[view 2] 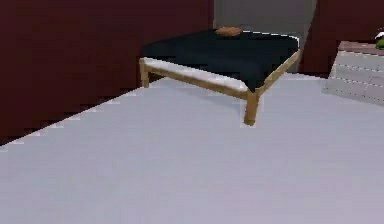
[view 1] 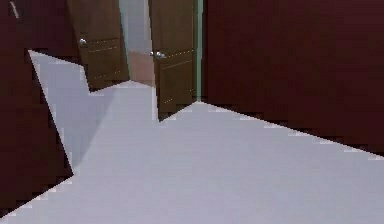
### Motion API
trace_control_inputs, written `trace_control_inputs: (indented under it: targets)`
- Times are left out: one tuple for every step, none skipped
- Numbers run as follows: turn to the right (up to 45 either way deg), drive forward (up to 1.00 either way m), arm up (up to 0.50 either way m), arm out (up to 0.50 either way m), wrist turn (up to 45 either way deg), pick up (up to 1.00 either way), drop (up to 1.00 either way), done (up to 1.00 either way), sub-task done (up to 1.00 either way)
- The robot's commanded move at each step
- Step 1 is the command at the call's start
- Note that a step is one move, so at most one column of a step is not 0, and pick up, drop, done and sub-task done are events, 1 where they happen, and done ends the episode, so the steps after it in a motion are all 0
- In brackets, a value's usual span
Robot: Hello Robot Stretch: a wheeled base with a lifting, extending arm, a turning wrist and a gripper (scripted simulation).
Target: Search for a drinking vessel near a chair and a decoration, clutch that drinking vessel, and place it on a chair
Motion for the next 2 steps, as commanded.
trace_control_inputs:
  targets:
    - [45.0, 0.0, 0.0, 0.0, 0.0, 0.0, 0.0, 0.0, 0.0]
    - [45.0, 0.0, 0.0, 0.0, 0.0, 0.0, 0.0, 0.0, 0.0]
